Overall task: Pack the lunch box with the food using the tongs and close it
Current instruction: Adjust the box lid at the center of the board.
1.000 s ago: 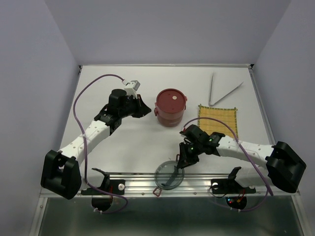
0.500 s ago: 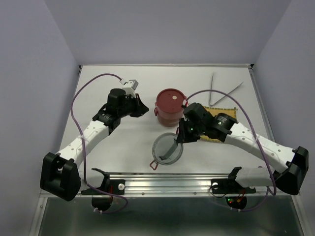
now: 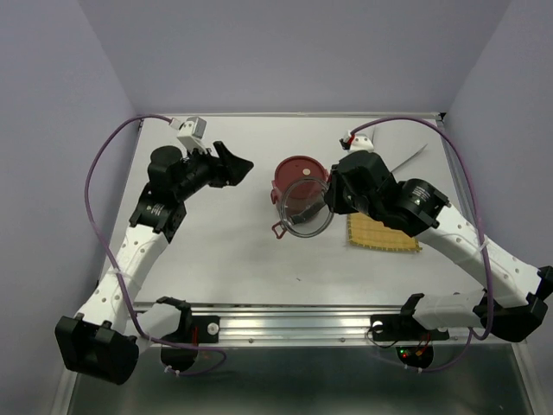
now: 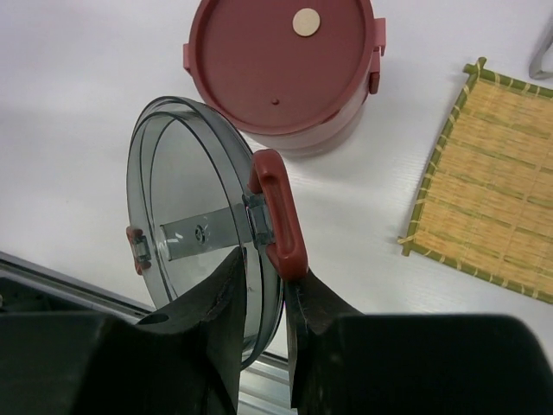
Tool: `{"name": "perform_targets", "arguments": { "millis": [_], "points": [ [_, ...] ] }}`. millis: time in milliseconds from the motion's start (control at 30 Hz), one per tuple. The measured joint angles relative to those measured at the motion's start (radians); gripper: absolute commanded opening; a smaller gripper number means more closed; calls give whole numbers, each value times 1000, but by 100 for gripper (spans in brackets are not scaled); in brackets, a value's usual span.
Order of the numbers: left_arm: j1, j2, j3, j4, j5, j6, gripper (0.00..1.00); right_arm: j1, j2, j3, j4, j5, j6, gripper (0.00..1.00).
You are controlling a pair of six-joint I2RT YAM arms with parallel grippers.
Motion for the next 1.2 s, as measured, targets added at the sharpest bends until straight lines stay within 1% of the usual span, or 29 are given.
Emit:
{"name": "perform_targets", "arguments": {
  "millis": [67,133,267,367,533,667,900,1000,1067,1100,1200],
  "points": [
    [29,-13,0,26,79,-9,88,0,14,0,1,11,-14,1],
    [54,-15,-16,73,176,-37,93,0,24,0,1,19,-24,1],
    [71,10,-126,293,427,-143,94,0,24,0,8,18,-47,1],
    [70,57,-186,364,534,-171,94,0,24,0,19,-5,-58,1],
    [63,98,-206,406,616,-172,94,0,24,0,44,-78,-79,1],
    [56,100,-206,438,649,-167,93,0,25,2,75,-136,-92,1],
    [43,127,-206,465,722,-164,89,0,41,16,126,-194,-109,1],
    [43,131,-206,469,752,-165,83,0,48,16,145,-213,-118,1],
    [43,131,-206,481,768,-169,72,0,51,16,153,-220,-123,1],
    [43,131,-206,491,778,-175,61,0,54,16,160,-226,-126,1],
    [43,131,-206,511,796,-188,42,0,61,16,163,-230,-127,1]
  ]
}}
